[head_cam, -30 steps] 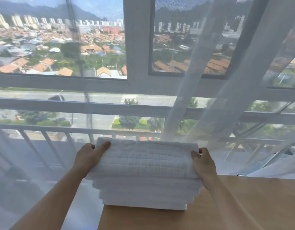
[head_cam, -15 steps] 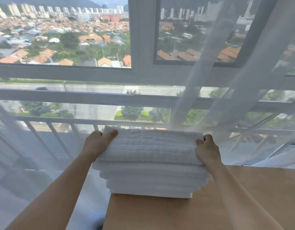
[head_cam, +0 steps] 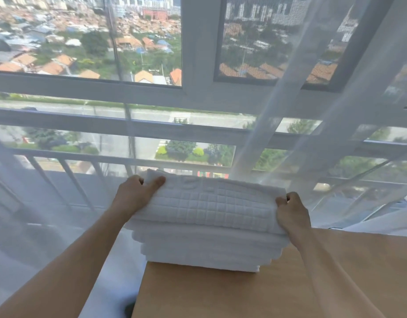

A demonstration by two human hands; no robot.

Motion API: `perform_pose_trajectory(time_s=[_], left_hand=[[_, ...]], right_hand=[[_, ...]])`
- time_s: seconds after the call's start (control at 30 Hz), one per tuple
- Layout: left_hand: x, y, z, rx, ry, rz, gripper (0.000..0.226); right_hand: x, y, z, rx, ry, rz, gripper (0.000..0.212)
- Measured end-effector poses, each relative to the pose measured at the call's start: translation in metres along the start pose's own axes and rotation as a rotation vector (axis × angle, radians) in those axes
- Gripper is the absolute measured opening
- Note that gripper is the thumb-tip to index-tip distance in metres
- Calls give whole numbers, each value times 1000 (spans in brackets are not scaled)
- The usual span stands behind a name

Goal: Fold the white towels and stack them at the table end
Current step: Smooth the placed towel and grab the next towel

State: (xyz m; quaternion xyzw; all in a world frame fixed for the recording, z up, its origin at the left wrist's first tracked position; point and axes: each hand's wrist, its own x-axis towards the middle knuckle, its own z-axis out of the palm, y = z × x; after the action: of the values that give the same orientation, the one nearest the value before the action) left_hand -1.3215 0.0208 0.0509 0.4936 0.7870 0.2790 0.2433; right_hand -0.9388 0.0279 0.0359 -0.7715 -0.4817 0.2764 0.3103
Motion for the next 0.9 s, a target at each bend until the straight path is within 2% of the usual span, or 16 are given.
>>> perform_pose_trajectory(time_s=[0.1, 0.17, 0.23, 0.27, 0.3, 0.37, 0.43, 0.5, 0.63, 0.73, 0.9], left_hand=[[0, 12, -8, 111, -4, -14, 73], [-6, 20, -10, 228, 92, 43, 77], [-19, 35, -4, 302, 246, 253, 66], [-26, 45, 3, 301, 277, 392, 58], [-31, 57, 11, 296, 255, 519, 51], [-40, 75, 33, 329, 114, 693, 43], [-43, 79, 53, 414, -36, 707, 44], [-35, 66, 56, 495, -107, 613, 52], [-9, 30, 31, 644, -60, 475, 75], [1, 13, 19, 546, -98, 348, 78], [0, 14, 18, 521, -110, 372, 80]], right_hand=[[-3, -12, -9, -79, -32, 20, 14], [-8, -24, -16, -261, -9, -5, 20], [-17, -35, -14, -498, 175, -218, 44], [-26, -44, -9, -509, 263, -398, 49], [-35, -56, -2, -466, 293, -580, 45], [-43, -75, 15, -388, 167, -797, 34], [-43, -81, 31, -451, -113, -760, 43], [-33, -67, 39, -567, -285, -632, 53], [-13, -33, 19, -581, -256, -448, 59], [-8, -22, 5, -522, -290, -303, 58], [-18, -20, 2, -486, -245, -270, 53]])
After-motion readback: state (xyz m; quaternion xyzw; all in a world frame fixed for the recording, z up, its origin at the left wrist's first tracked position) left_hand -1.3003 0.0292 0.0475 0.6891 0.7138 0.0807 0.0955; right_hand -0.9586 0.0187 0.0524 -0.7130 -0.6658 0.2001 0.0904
